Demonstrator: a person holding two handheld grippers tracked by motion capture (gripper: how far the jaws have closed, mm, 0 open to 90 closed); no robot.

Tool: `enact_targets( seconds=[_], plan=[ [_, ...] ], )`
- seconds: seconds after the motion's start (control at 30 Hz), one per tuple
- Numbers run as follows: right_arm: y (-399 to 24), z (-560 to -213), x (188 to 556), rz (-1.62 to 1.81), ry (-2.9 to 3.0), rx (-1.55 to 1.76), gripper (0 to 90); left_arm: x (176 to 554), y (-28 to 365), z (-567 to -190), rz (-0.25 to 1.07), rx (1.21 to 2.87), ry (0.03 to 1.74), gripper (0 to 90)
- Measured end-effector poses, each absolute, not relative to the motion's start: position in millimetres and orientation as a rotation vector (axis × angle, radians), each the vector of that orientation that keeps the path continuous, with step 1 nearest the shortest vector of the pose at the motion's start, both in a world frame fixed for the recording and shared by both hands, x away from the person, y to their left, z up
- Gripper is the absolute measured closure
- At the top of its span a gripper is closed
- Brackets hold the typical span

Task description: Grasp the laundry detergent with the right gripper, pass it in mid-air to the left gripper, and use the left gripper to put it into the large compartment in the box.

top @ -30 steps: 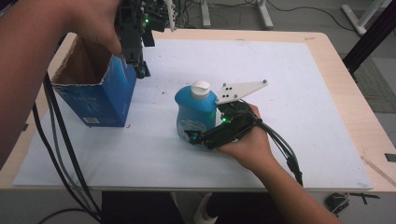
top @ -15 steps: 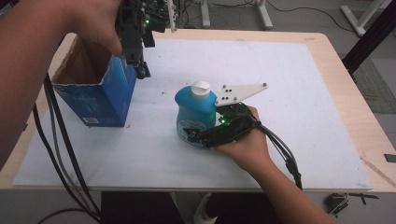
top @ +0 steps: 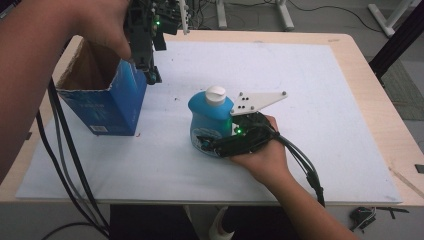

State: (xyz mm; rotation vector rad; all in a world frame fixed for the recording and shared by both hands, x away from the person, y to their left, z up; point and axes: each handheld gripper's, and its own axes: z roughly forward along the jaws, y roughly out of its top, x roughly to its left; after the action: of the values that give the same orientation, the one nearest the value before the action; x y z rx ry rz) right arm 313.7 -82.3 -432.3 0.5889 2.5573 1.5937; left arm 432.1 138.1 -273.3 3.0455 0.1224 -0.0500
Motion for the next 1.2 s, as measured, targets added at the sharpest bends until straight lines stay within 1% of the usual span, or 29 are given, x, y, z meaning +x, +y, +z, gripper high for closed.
enact_targets(
  seconds=[0.17,0.5,0.77,1.03,1.2],
  plan=[
    [-82.1,-433.7,311.6,1.608,2.527,0.594,40.0,432.6,137.8,-273.6,-0.048,3.050,0.121,1.8],
    [-81.6,-433.9,306.7,1.599,2.470,0.543,44.5,430.8,137.7,-273.9,-0.049,3.048,0.116,1.8],
    [-83.3,-430.9,306.2,1.617,2.480,0.507,44.7,423.6,136.5,-267.4,-0.037,3.027,0.096,1.8],
    [-91.2,-420.0,310.3,1.616,2.489,0.482,44.7,414.1,127.0,-258.7,-0.029,3.017,0.052,1.8],
    [-98.8,-408.3,317.8,1.608,2.511,0.450,44.6,404.1,116.8,-249.8,-0.050,2.999,0.002,1.8]
  ],
)
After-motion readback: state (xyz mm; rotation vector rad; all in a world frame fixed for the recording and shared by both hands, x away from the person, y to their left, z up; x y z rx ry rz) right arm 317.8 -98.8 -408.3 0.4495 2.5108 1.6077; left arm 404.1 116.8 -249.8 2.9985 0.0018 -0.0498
